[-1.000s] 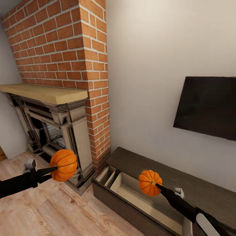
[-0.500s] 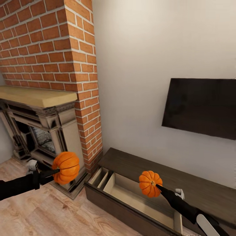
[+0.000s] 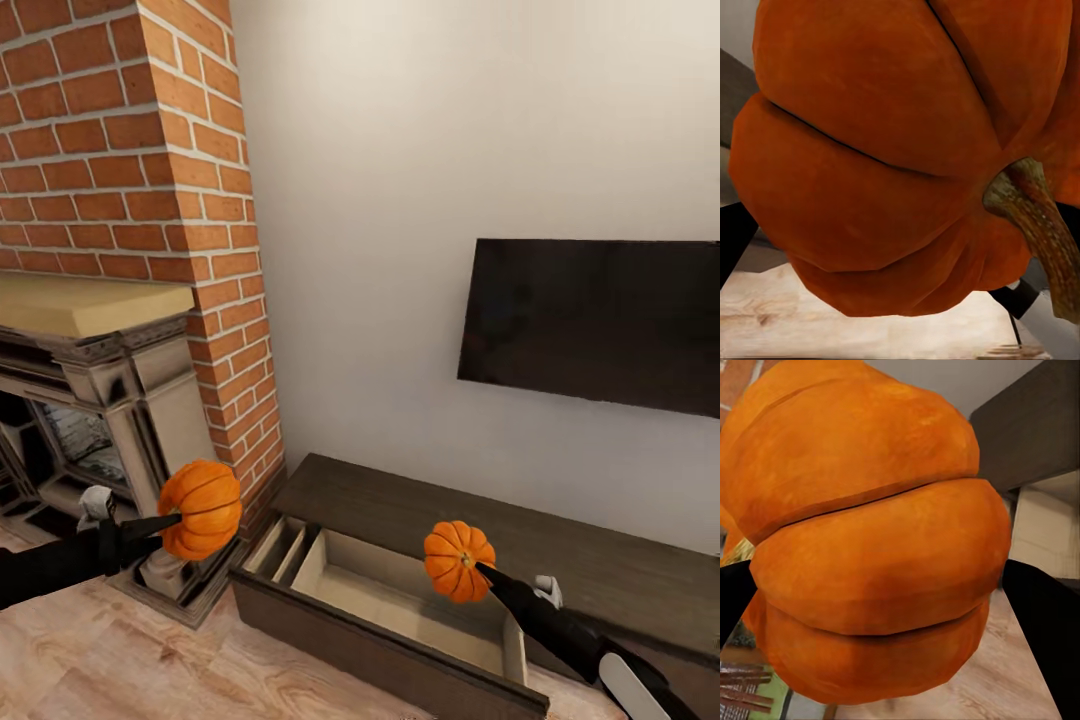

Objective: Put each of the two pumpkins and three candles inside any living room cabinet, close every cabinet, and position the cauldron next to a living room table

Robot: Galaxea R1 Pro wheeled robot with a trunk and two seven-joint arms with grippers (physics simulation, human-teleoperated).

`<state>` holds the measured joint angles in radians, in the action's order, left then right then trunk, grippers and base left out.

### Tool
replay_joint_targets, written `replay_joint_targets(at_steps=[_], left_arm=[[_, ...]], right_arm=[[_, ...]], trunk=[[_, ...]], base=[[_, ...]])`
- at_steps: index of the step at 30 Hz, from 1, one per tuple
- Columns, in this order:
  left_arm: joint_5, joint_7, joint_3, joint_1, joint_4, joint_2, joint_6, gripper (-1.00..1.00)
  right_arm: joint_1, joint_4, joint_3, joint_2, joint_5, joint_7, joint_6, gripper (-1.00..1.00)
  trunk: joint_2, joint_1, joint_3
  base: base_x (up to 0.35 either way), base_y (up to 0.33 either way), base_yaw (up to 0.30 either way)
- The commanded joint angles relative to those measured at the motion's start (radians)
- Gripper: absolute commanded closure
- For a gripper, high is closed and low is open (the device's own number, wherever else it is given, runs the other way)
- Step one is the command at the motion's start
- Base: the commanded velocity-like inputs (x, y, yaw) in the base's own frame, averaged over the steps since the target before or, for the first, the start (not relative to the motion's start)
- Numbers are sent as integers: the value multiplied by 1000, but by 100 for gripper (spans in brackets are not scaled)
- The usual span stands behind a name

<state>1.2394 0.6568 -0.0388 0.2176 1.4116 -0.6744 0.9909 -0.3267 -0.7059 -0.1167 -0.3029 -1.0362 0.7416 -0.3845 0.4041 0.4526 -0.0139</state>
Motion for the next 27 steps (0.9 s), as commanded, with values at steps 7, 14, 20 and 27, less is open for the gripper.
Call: replay_joint_targets(at_steps=[7, 14, 20, 27], left_arm=[[1, 3, -3, 0, -5, -13, 5, 100], [0, 3, -3, 0, -8, -14, 5, 100], [1, 3, -3, 0, -8, -14, 5, 100], [2, 3, -3, 0, -8, -14, 5, 100]], right_arm=[[-1, 5, -3, -1, -13, 1, -8, 100], [-1, 7, -3, -1, -13, 1, -8, 100], [-1, 25, -3, -1, -13, 3, -7, 100], [-1, 28, -3, 0, -13, 3, -7, 100]], trunk=[[2, 1, -1], [2, 1, -1], [2, 1, 2], [2, 1, 5]], base=[[25, 274, -265], [231, 198, -279], [265, 178, -280], [263, 195, -280]])
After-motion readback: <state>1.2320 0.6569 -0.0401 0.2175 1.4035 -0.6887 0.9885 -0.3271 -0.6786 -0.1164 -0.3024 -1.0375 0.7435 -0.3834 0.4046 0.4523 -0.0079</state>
